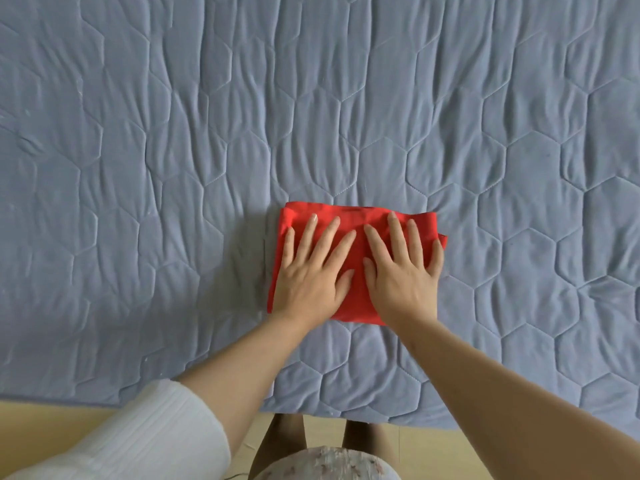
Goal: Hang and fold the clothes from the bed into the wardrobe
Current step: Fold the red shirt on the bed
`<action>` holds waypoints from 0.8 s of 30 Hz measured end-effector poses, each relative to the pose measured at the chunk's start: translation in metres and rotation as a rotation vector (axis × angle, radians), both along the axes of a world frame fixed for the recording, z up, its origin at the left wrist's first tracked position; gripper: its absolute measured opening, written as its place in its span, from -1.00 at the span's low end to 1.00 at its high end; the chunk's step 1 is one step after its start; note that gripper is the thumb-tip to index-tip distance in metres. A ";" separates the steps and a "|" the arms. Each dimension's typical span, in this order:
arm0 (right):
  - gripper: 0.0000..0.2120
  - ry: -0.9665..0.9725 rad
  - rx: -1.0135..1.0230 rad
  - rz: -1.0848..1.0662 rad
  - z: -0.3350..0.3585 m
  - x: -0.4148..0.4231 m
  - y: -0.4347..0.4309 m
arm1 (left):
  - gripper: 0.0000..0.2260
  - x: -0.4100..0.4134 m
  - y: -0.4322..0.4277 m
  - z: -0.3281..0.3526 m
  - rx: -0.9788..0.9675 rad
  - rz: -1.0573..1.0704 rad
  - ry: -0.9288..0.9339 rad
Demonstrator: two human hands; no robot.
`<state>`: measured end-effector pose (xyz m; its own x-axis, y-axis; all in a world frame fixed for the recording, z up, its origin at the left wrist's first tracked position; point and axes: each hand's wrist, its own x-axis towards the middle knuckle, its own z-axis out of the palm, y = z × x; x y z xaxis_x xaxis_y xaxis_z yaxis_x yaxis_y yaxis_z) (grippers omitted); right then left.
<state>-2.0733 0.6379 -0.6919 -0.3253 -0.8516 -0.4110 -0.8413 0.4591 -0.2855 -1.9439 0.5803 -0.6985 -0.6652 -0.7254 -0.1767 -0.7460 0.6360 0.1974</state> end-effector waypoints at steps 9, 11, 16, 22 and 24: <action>-0.42 0.059 0.037 0.052 -0.073 -0.006 0.004 | -0.43 0.005 -0.006 -0.061 -0.033 -0.026 -0.160; -0.43 0.114 -0.021 0.070 -0.076 -0.007 0.004 | -0.42 0.007 -0.007 -0.068 -0.064 -0.037 -0.139; -0.43 0.081 0.057 0.039 -0.068 -0.005 0.003 | -0.45 0.006 -0.010 -0.063 -0.010 -0.017 -0.099; -0.35 -0.099 0.086 -0.230 -0.043 -0.019 0.016 | -0.44 0.025 -0.008 -0.037 0.162 0.401 0.055; -0.30 -0.200 0.045 -0.461 -0.037 -0.016 0.019 | -0.34 0.028 -0.006 -0.032 0.342 0.710 0.268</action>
<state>-2.0892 0.6573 -0.7293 -0.5744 -0.6179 -0.5369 -0.4795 0.7855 -0.3912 -1.9164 0.5739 -0.7307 -0.1205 -0.9236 -0.3640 -0.8472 -0.0954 0.5226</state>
